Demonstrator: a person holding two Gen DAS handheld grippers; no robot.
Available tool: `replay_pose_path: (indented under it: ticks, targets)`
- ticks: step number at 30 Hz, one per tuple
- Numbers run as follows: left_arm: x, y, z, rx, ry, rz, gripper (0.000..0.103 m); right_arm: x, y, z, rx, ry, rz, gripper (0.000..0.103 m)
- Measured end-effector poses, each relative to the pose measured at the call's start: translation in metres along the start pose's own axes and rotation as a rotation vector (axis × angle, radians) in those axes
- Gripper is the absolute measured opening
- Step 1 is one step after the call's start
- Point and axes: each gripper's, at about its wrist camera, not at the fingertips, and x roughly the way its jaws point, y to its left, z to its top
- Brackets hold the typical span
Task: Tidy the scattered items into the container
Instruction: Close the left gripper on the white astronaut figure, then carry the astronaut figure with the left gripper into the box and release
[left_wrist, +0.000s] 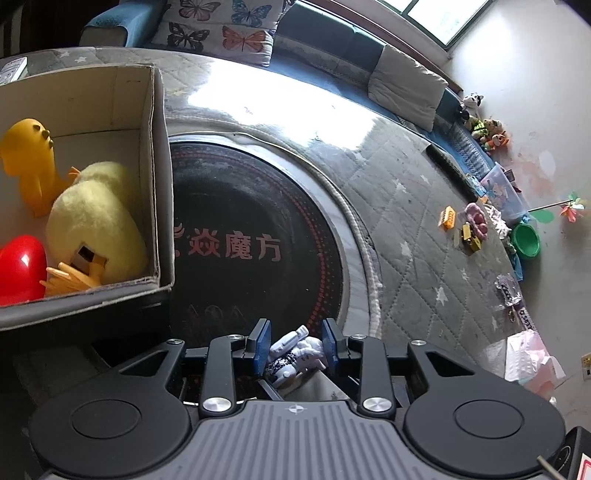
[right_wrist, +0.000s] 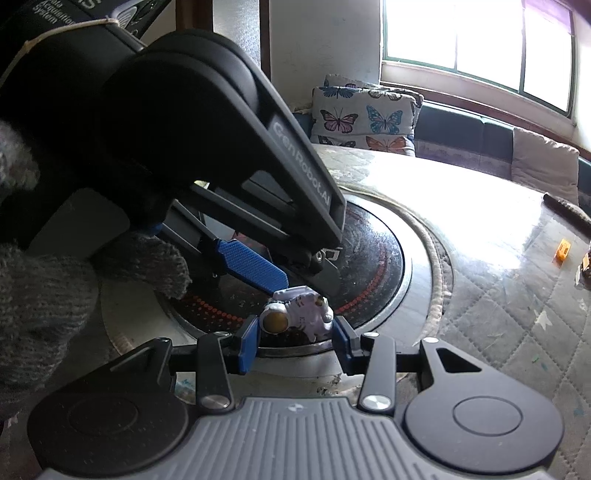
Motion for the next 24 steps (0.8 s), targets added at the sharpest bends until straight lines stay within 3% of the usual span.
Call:
replay_pose_path:
  ticks: [6,13,24]
  targets:
    - [-0.026,0.002,0.0,-0.017,-0.048,-0.032,0.033,-0.016,0.008,0.01,-0.026,-0.041,0.001,0.042]
    - [-0.076,0.011,0.011,-0.004,-0.155,-0.033,0.033,-0.029,0.029,0.04,-0.085,-0.124,0.029,0.042]
    - [-0.117,0.066,0.033,-0.09,-0.275,-0.002,0.033,-0.004,0.076,0.085,-0.184,-0.188,0.11,0.042]
